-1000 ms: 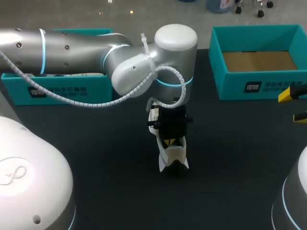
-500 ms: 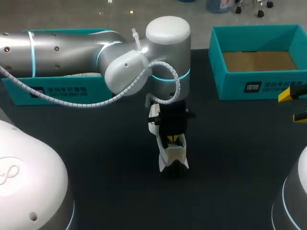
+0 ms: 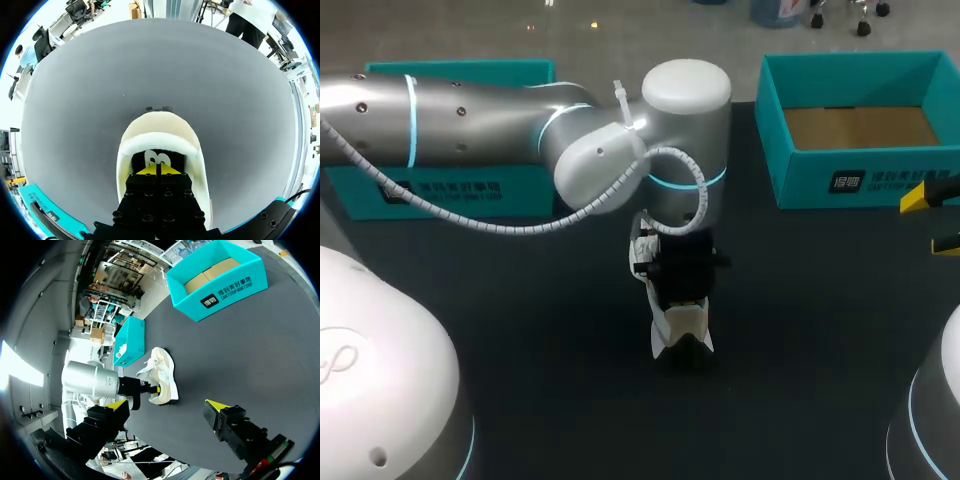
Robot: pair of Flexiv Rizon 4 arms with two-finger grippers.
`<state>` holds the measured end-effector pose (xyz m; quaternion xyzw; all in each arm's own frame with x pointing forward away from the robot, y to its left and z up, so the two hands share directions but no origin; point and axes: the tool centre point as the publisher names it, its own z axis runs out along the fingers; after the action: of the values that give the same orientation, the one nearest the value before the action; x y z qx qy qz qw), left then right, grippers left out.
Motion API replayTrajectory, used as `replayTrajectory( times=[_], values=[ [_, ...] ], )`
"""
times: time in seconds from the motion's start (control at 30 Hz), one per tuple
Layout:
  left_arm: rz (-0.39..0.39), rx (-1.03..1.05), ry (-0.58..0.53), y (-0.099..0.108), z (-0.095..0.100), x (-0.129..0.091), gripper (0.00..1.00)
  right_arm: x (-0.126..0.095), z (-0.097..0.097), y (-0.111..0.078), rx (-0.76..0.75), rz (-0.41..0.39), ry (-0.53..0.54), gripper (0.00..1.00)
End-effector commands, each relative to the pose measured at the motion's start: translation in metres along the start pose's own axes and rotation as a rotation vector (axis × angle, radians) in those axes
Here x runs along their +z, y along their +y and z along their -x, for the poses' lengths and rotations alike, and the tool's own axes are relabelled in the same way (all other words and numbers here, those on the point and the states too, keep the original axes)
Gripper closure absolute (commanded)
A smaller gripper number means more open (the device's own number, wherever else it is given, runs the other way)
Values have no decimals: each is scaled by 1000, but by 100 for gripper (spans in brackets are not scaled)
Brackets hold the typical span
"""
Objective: Take the shoe out of the shoebox, open the shoe tongue, remove and reinsert the insole, then place the shoe into the shoebox
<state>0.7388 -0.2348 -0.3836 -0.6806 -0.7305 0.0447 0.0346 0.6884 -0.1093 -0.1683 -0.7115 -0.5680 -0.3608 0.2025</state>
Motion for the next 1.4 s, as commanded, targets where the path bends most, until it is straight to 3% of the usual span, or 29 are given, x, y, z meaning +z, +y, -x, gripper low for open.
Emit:
replayTrajectory(
  times=[0.03,0.33,0.73,1.07,1.3,1.4],
  values=[
    [19,-11,18,2,5,4,100,0,0,-1,2,2,-3,0],
    [129,13,-32,0,3,-22,100,0,0,-1,2,2,-3,0],
    [77,47,-3,-2,16,14,100,0,0,-1,2,2,-3,0],
    [61,10,17,1,4,32,100,0,0,-1,2,2,-3,0],
    [79,-5,-8,0,-13,7,100,0,0,-1,2,2,-3,0],
    [122,-4,-17,-2,-16,-1,100,0,0,-1,2,2,-3,0]
  ],
)
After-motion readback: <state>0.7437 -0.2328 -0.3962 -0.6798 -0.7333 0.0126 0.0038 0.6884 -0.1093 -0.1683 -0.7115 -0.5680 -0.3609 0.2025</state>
